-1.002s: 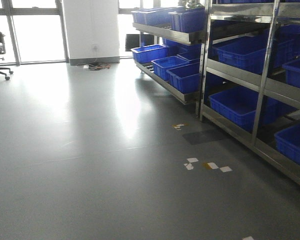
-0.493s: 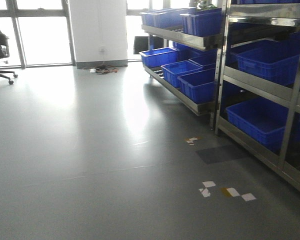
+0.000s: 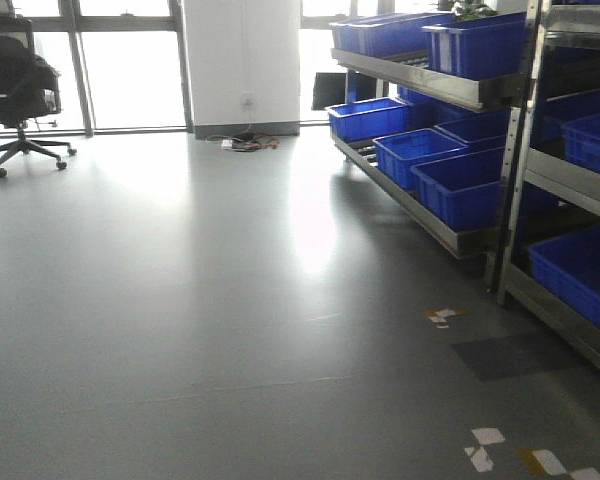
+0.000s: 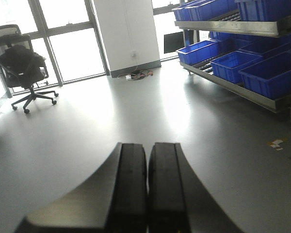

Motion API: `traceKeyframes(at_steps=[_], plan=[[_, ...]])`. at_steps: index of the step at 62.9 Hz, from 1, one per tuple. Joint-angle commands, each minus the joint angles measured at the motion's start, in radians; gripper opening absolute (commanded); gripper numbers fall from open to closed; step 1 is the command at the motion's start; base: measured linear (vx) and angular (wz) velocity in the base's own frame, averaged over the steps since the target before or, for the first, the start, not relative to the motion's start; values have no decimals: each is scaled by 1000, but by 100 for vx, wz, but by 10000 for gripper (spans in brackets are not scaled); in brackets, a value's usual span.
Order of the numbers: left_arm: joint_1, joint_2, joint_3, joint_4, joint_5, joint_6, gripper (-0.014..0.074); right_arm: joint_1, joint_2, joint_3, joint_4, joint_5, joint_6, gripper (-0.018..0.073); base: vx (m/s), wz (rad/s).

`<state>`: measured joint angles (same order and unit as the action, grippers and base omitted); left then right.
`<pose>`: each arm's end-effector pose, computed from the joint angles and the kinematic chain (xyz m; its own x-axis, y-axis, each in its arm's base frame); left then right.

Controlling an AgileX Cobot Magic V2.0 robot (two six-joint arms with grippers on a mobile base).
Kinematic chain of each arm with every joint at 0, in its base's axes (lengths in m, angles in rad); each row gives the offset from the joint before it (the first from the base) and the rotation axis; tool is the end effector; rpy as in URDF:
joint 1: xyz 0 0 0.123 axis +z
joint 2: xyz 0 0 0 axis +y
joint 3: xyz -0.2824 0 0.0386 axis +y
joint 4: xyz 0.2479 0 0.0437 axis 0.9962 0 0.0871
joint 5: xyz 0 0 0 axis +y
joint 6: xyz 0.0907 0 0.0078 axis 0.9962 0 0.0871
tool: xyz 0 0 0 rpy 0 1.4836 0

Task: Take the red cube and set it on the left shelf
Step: 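Drive the base away from the table holding the red cube, then turn and drive the base up to the shelf of blue bins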

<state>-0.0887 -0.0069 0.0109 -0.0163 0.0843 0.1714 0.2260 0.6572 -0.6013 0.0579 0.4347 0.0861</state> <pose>0.0562 -0.0051 0.2021 0.0128 0.1540 -0.9880 0.0890 0.9840 0.1545 0.1297 0.0321 0.3201 -0.4123 0.0469 -0.9098 -0.1907 0.9721 0.1366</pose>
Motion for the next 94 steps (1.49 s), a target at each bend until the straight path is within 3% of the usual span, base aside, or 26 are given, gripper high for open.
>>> traceKeyframes(at_steps=[1,39,94], plan=[[0,6,22,-6,-84,-2,102,-7,-1,-28,-9,-86,-3,29,48,13],[0,6,22,-6,-84,-2,102,-7,-1,-28,-9,-86,-3,29,50,29],[0,6,22,-6,-84,-2,102,-7,-1,-28,-9,-87,-3,29,44,63]])
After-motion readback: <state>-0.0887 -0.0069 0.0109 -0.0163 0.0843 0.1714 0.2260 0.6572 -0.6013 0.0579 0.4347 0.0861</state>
